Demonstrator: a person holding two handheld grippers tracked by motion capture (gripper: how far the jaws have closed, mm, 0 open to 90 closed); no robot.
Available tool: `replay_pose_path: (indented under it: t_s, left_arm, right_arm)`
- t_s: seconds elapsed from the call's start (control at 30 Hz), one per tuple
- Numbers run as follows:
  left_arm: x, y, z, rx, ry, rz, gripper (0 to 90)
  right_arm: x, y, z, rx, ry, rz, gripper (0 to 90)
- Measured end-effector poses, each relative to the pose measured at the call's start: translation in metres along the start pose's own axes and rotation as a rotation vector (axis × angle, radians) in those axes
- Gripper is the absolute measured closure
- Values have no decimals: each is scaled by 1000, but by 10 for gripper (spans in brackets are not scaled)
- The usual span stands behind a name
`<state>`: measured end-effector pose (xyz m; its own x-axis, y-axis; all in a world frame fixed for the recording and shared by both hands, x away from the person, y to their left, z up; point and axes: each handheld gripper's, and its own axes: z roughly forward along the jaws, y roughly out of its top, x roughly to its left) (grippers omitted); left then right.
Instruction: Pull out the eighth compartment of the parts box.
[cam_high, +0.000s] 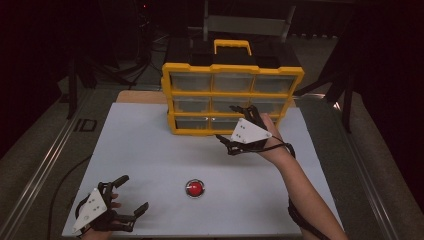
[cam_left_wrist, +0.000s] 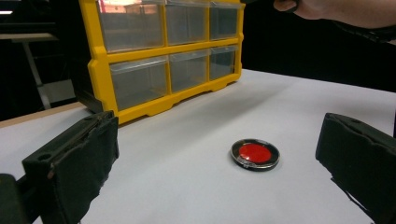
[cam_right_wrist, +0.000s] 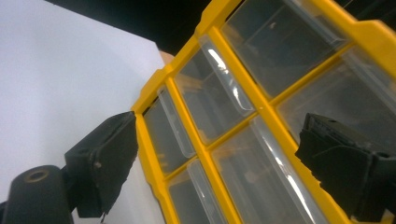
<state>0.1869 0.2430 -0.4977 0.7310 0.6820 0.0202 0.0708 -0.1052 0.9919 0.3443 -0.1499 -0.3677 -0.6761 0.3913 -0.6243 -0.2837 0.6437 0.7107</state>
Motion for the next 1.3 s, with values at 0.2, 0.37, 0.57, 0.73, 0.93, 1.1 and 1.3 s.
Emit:
replay_pose_path:
  t_s: [0.2,0.37,0.57,0.73,0.93,1.1,1.3]
  left_arm:
    - [0,0,1,1,-1,-2,2]
    - [0,-1,1,4,-5,1,2]
    - [0,-1,1,5,-8,3,2]
    - [0,-1,1,7,-12,5,2]
    - [0,-1,1,1,-14,1,2]
    - [0,-1,1,4,-15,2,2]
    - [0,-2,1,2,-17,-5,2]
  right_arm:
    - [0,-3,16,30,30,-24,114]
    - [2,-6,30,64,62,-22,96]
    - [5,-14,44,97,65,-23,96]
    - [8,-24,54,108,69,-40,169]
    - [13,-37,68,125,93,-69,220]
    - [19,-46,80,153,97,-99,259]
    - [24,-54,90,104,48,-155,437]
